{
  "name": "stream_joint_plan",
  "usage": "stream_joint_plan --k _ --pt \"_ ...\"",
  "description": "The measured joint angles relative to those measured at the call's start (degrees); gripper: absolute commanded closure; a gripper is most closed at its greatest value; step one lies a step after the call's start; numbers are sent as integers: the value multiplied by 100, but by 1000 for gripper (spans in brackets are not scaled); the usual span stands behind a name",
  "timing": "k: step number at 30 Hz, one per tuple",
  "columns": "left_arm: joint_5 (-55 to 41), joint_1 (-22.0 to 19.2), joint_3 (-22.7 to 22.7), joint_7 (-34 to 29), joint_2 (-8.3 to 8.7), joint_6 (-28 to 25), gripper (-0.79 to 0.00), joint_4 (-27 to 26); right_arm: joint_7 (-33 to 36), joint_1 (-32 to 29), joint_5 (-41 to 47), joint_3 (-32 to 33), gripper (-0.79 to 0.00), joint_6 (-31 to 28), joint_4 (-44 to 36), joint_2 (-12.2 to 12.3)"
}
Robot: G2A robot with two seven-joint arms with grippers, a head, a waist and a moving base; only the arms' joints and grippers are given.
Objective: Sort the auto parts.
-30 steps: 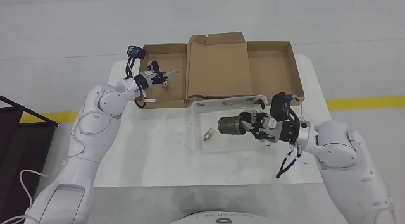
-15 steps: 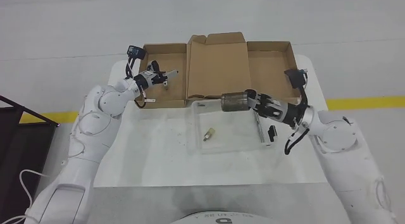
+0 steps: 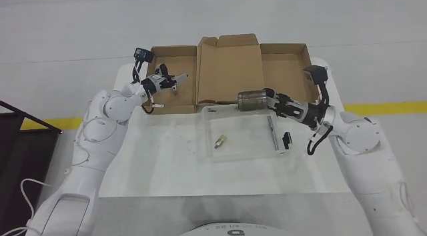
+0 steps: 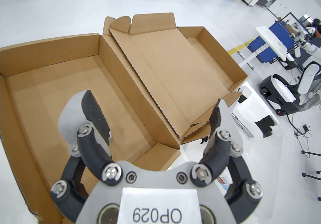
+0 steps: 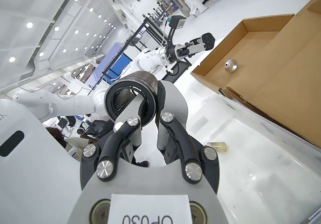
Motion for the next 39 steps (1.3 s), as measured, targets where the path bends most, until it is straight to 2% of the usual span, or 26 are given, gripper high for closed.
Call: stream_joint_plan --k 2,4,7,14,18,20,22,25,35,39 --pt "0 0 0 0 0 0 -785 0 -243 -26 -348 117 0 38 -31 12" --pt "0 0 0 0 0 0 -785 0 -674 -78 -1055 196 0 102 -120 13" --pt "0 0 0 0 0 0 -785 0 -703 -83 -1361 196 0 110 -129 12" --pt "0 0 0 0 0 0 -785 0 -401 -79 -718 59 0 283 -44 19" --pt "0 0 0 0 0 0 -785 0 674 124 333 35 0 525 296 83" --pt "0 0 0 0 0 0 -785 0 1186 205 985 40 0 835 572 106" --pt "0 0 0 0 0 0 -785 0 1697 371 1684 84 0 1431 957 135" --pt "0 0 0 0 0 0 -785 0 2066 621 2293 124 0 2082 1400 157" --pt "0 0 0 0 0 0 -785 0 2070 760 2479 178 0 2165 1589 191" --pt "0 0 0 0 0 0 -785 0 1795 744 2272 221 0 2068 1522 204"
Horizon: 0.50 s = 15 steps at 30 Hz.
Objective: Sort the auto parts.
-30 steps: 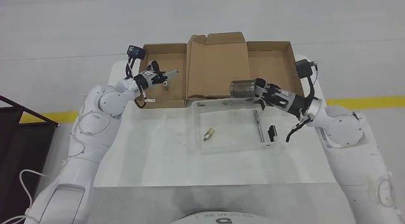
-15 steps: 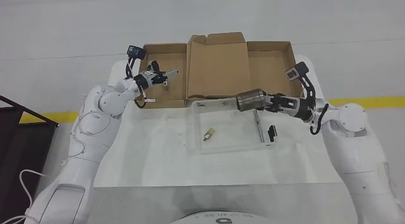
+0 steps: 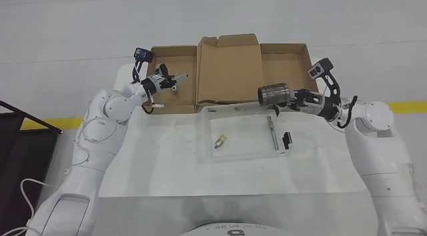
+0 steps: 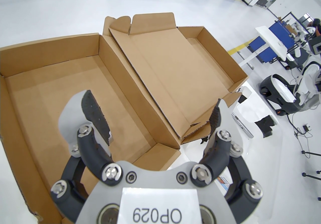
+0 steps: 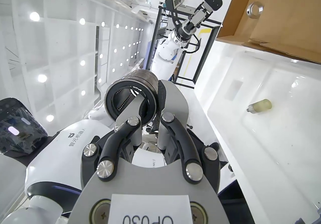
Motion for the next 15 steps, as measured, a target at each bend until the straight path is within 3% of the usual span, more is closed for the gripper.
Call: stream_joint_plan --k 3,8,15 --pt "0 0 0 0 0 0 -785 0 -815 -16 -637 140 0 -117 -65 17" --pt "0 0 0 0 0 0 -785 0 -2193 309 -1809 190 0 294 258 41" --pt "0 0 0 0 0 0 -785 0 -3157 908 -3421 -97 0 1218 882 76"
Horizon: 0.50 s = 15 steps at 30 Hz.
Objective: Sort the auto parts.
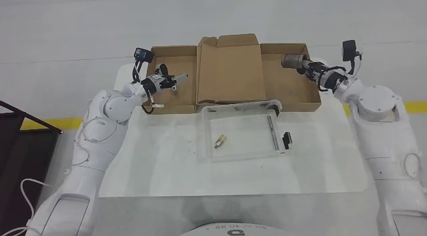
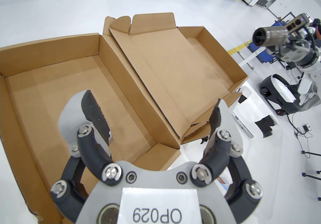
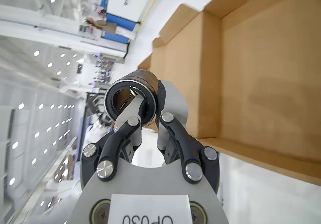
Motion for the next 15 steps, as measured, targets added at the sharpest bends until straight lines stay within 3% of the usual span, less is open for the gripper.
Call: stream_joint_plan --k 6,15 --pt "0 0 0 0 0 0 -785 0 -405 188 -1280 -284 0 476 152 27" --pt "0 0 0 0 0 0 -785 0 94 657 -2629 -1140 0 690 472 -17"
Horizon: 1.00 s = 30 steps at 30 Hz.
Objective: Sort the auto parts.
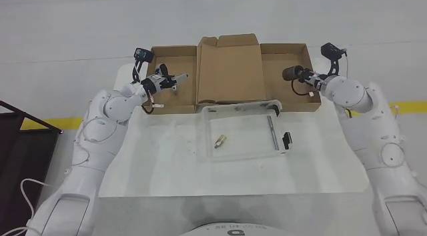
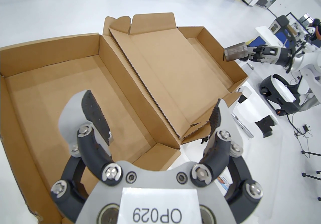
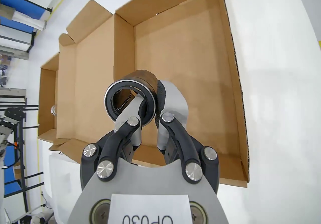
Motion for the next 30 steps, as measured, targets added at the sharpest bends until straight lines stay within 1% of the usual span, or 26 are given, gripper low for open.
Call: stream_joint_plan --k 6,8,10,12,14,16,17,18,19,20,24,26,28,30 --pt "0 0 0 0 0 0 -785 0 80 272 -298 -456 0 101 371 -89" --pt "0 0 0 0 0 0 -785 0 74 341 -324 -549 -166 79 484 -115" --pt "0 0 0 0 0 0 -785 0 50 392 -316 -595 -256 52 579 -135" --pt "0 0 0 0 0 0 -785 0 31 426 -314 -610 -311 40 647 -145" --pt "0 0 0 0 0 0 -785 0 23 461 -324 -614 -332 23 709 -153" --pt "0 0 0 0 0 0 -785 0 23 488 -331 -607 -385 18 747 -157" --pt "0 0 0 0 0 0 -785 0 23 498 -335 -601 -662 16 755 -157" --pt "0 0 0 0 0 0 -785 0 23 504 -338 -594 -702 11 759 -158" --pt "0 0 0 0 0 0 -785 0 23 509 -337 -581 -711 6 762 -158" --pt "0 0 0 0 0 0 -785 0 25 510 -324 -569 -739 -2 763 -159" --pt "0 0 0 0 0 0 -785 0 53 499 -178 -485 -723 -63 745 -159" --pt "0 0 0 0 0 0 -785 0 86 469 59 -370 -730 -179 696 -155" --pt "0 0 0 0 0 0 -785 0 161 374 497 -153 -739 -430 537 -142" --pt "0 0 0 0 0 0 -785 0 196 186 1100 154 -717 -814 285 -116"
